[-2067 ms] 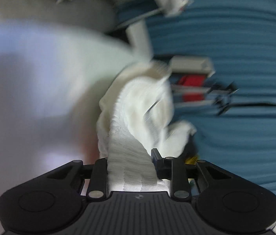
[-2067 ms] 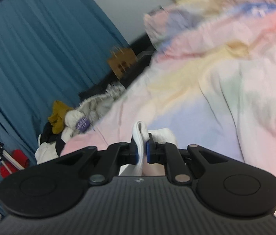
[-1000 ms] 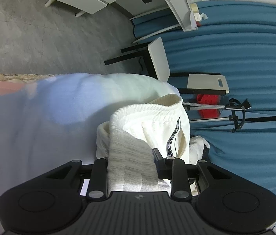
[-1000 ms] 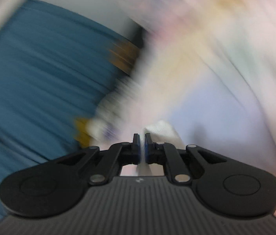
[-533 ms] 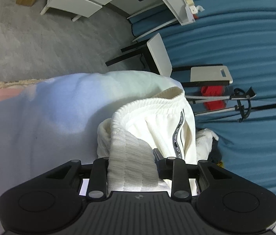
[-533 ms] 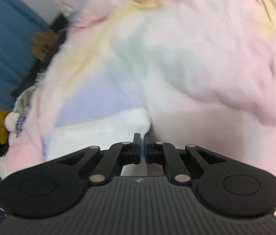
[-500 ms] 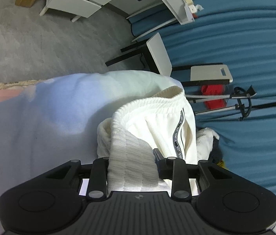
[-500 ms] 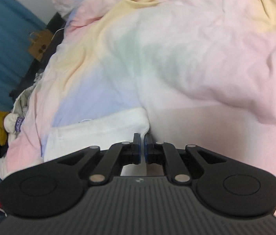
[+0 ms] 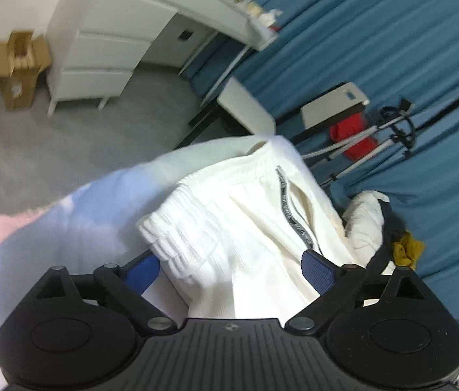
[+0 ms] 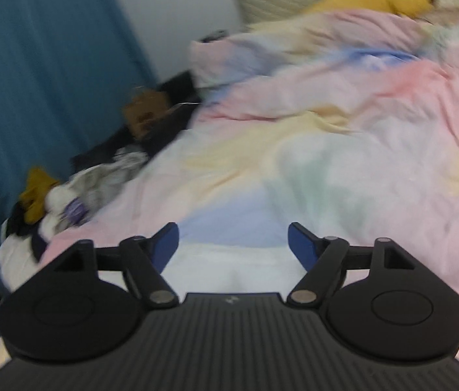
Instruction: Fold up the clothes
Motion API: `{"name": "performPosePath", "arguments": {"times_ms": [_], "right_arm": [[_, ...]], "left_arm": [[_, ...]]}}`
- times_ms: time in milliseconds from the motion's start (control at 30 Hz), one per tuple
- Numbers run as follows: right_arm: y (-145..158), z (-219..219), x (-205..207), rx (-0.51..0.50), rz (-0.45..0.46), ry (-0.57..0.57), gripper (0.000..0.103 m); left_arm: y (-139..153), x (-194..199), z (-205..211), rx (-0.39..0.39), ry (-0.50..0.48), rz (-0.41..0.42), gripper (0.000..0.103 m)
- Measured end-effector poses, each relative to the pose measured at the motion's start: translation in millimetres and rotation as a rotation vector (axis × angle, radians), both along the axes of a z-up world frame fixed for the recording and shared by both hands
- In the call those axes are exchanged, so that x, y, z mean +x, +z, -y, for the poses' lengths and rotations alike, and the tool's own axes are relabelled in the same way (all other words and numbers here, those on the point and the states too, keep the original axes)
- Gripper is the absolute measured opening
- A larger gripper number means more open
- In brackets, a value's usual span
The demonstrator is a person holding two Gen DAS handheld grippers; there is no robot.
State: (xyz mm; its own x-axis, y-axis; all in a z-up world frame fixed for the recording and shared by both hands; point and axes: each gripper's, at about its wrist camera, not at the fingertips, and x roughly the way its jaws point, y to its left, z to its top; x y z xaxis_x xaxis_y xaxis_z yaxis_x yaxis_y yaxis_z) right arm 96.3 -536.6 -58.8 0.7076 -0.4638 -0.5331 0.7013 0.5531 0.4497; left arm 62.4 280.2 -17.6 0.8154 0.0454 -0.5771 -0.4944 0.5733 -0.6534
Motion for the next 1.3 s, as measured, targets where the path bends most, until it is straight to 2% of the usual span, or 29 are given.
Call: {"name": "performPosePath", "arguments": {"times_ms": [133,267,367,600,667,833,900,967,1000,1033,1067,1100,1133,1233,1300], "right_arm": [[20,-22,7,-0.095,0.006,0.077,0.076],[13,-33,11,-0.046,0.008,0.120,0.076],[8,-41,14,-0.010,0.010,0.153,0.076],[-3,-61,22,0.075,0.014,0.229,0.076],[-9,-62,24,0.084,0.000,0.230,0.076],[-33,-54,30,0.182,-0.018,0.213,0.076],[-39,-52,32,0.217,-0.010,0.210,0.076],[-43,-51,35,0.224,-0.008,0.209,0.076],[-45,-50,36,0.229,-0.011,0.206,0.076],[-47,-49,37,0.240,-0.014,0.200,0.076],[-50,-47,38,0.255,-0.015,0.194,0.076],[-53,-46,38,0.274,-0.011,0.186,0.076],[-54,-45,38,0.287,-0.006,0.178,0.076],[-54,-45,37,0.284,0.010,0.164,0.076],[-52,-47,38,0.264,0.021,0.163,0.076]], "left_arm": [[17,-7,23,0.094,-0.041,0.014,0.095],[39,-6,70,0.215,-0.116,0.057,0.095],[49,10,122,0.248,-0.235,0.081,0.095],[27,92,269,0.166,-0.667,0.063,0.094],[12,117,304,0.103,-0.752,0.048,0.094],[-26,178,367,-0.023,-0.815,-0.005,0.094],[-39,200,384,-0.072,-0.812,-0.036,0.094],[-50,220,396,-0.086,-0.782,-0.059,0.091],[-53,228,401,-0.086,-0.764,-0.070,0.078],[-56,239,406,-0.086,-0.748,-0.080,0.055],[-58,250,407,-0.090,-0.738,-0.084,0.044],[-55,258,408,-0.087,-0.730,-0.079,0.027],[-48,267,407,-0.078,-0.724,-0.060,0.019],[-17,286,409,-0.020,-0.703,0.046,0.017],[4,304,410,0.009,-0.680,0.089,0.016]]}}
